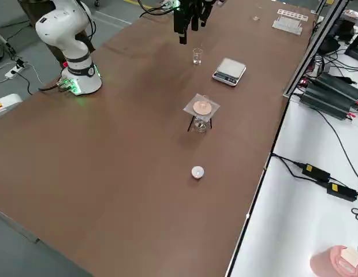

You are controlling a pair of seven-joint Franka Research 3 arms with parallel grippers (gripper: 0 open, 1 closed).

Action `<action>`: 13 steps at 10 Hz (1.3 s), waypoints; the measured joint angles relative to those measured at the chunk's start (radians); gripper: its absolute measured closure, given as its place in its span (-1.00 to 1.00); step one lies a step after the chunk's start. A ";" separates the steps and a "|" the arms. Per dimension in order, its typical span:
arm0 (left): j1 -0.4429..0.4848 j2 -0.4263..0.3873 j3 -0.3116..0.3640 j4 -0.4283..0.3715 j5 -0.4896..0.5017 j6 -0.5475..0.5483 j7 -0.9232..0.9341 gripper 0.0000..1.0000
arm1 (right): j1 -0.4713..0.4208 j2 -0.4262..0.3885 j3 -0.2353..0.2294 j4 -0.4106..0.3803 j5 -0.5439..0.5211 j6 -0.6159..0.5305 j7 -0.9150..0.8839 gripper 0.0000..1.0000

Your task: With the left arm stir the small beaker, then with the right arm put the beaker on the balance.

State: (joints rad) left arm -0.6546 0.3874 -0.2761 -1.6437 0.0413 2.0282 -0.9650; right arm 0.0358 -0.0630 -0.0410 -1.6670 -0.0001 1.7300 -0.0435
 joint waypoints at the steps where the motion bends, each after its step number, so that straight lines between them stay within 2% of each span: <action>1: 0.008 -0.007 0.000 0.001 -0.005 -0.008 0.000 0.85 | 0.000 0.000 0.000 0.000 0.000 -0.002 0.000 -1.00; 4: 0.096 -0.047 -0.003 0.001 -0.007 -0.100 0.051 0.85 | 0.004 0.000 0.001 0.001 0.000 -0.007 0.001 -1.00; 8: 0.297 -0.124 -0.004 -0.018 -0.027 -0.191 0.242 0.85 | 0.078 0.004 0.005 0.055 0.014 -0.057 0.089 -1.00; 11: 0.447 -0.169 -0.005 -0.091 -0.030 -0.194 0.421 0.85 | 0.099 0.021 0.006 0.076 0.138 -0.064 0.098 -1.00; 13: 0.582 -0.198 -0.004 -0.117 -0.045 -0.194 0.545 0.85 | 0.104 0.036 0.007 0.059 0.212 -0.001 0.014 -1.00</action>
State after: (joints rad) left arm -0.0726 0.1893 -0.2803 -1.7604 -0.0033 1.8343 -0.4202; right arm 0.1400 -0.0268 -0.0341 -1.6077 0.2118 1.7294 -0.0295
